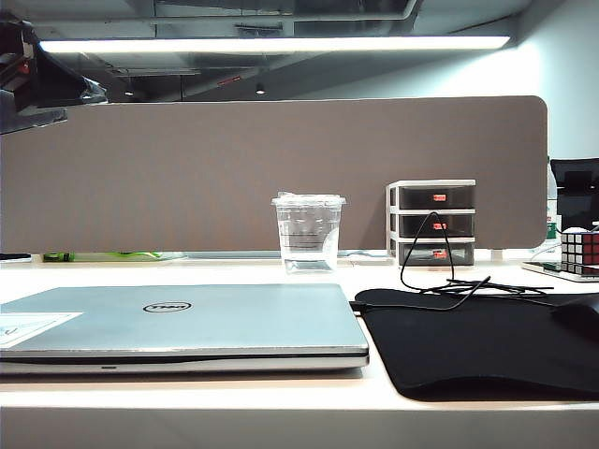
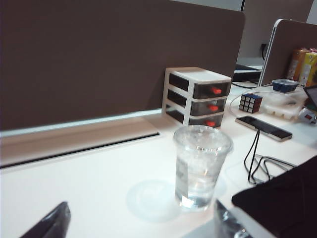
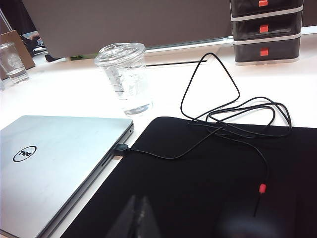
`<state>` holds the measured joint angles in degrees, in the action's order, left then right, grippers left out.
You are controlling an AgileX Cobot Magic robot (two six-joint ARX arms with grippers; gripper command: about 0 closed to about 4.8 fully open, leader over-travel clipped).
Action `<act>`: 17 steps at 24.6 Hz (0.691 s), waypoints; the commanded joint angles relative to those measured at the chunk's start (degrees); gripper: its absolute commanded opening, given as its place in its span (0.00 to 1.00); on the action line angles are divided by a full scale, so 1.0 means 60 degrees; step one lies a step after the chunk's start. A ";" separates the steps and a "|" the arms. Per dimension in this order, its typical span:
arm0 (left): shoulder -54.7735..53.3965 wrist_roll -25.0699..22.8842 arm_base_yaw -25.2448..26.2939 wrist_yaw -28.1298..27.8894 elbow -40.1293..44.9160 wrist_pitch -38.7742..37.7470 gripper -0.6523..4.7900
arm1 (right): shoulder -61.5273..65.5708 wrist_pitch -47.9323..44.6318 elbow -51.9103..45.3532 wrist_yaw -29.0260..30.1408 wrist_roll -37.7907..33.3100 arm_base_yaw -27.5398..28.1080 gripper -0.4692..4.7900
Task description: Pick up the coffee cup and place it over the laptop.
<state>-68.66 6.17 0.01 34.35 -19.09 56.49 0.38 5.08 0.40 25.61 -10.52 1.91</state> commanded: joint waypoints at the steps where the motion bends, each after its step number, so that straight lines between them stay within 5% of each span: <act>1: 0.0044 0.0029 0.0000 -0.0044 -0.0047 0.0769 0.80 | 0.0015 -0.0098 -0.0051 0.0036 -0.0004 -0.0011 0.08; 3: -0.0200 -0.0495 0.0018 0.0135 -0.0408 0.0503 0.80 | 0.0015 -0.0102 -0.0051 0.0036 -0.0004 -0.0011 0.08; 9: -0.2302 -0.0419 -0.0109 0.2521 -0.2699 -0.0066 0.81 | 0.0015 -0.0098 -0.0051 0.0040 -0.0004 -0.0011 0.08; 11: -0.2852 -0.0470 -0.0219 0.2645 -0.3348 -0.0087 0.99 | 0.0015 -0.0098 -0.0051 0.0044 -0.0004 -0.0011 0.08; 17: -0.4685 -0.0714 -0.0346 0.3118 -0.4772 -0.0237 1.00 | 0.0015 -0.0091 -0.0051 0.0040 0.0000 -0.0011 0.08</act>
<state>-95.00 2.15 -1.98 51.68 -46.11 55.29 0.38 5.08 0.40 25.67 -10.52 1.91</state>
